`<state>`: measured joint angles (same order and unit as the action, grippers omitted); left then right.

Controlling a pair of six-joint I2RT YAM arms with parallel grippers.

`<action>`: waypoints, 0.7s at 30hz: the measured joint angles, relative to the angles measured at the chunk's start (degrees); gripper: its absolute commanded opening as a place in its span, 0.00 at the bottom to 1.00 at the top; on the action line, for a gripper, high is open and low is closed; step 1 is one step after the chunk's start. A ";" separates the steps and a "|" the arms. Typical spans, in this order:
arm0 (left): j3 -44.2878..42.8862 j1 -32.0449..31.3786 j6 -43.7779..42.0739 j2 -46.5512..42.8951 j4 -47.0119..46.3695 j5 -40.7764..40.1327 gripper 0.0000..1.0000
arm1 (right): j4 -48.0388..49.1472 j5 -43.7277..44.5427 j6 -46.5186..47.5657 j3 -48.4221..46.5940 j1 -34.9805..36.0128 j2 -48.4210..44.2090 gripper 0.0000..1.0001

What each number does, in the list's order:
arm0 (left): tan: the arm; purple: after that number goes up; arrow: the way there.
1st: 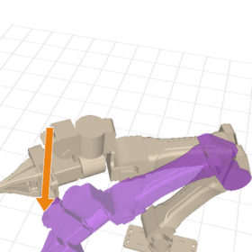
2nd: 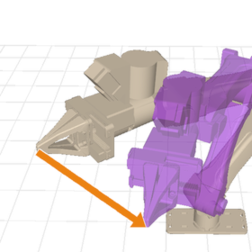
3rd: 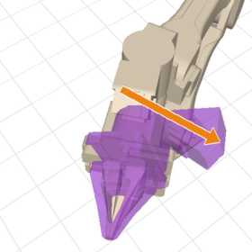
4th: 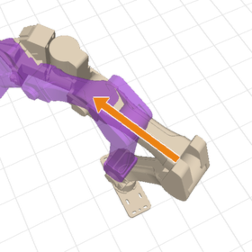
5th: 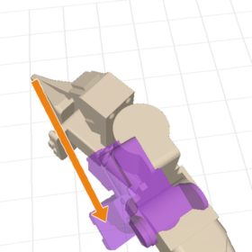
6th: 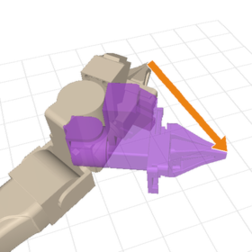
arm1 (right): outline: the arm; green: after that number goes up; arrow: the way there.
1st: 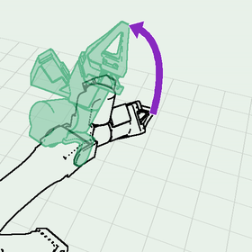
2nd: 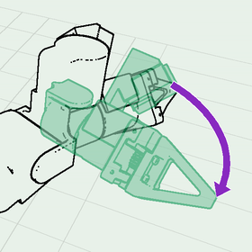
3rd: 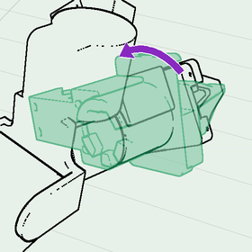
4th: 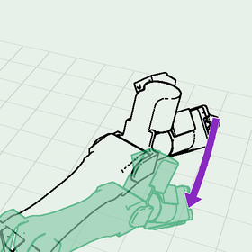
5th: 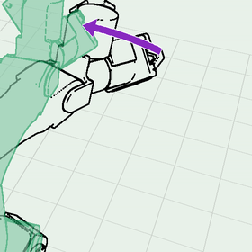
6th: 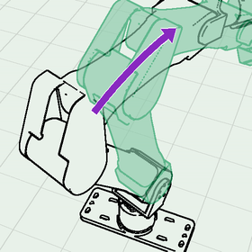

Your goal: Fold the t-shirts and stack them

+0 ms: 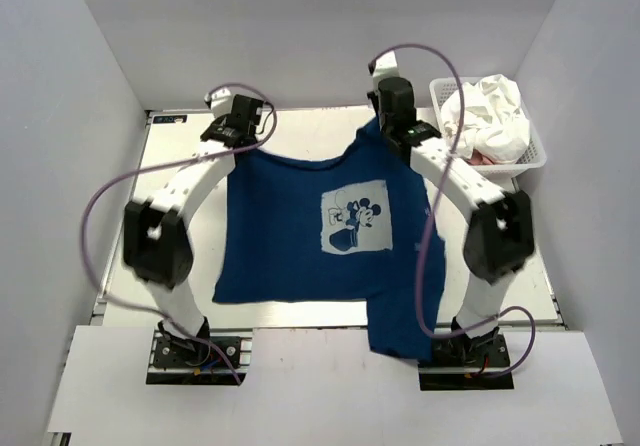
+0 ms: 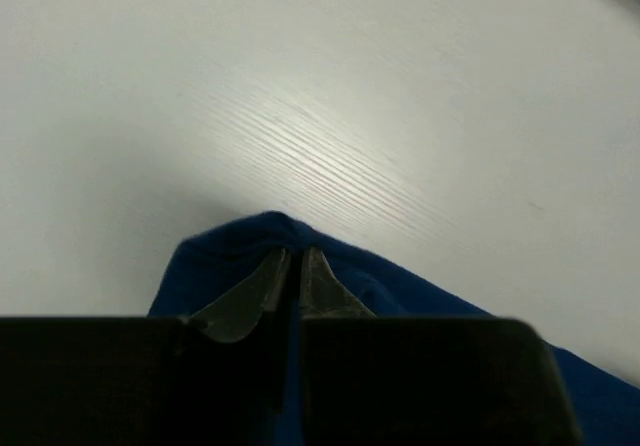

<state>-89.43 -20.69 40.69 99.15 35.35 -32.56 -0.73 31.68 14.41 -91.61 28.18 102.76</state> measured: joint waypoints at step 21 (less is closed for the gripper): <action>-4.63 9.25 -5.42 9.07 -5.55 18.40 1.00 | -8.52 -21.18 -14.40 -6.25 -6.43 13.79 0.90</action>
<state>-94.06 -11.44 35.27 108.22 29.80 -14.15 -9.26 10.50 0.01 -97.86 21.76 116.55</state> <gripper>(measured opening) 0.991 0.904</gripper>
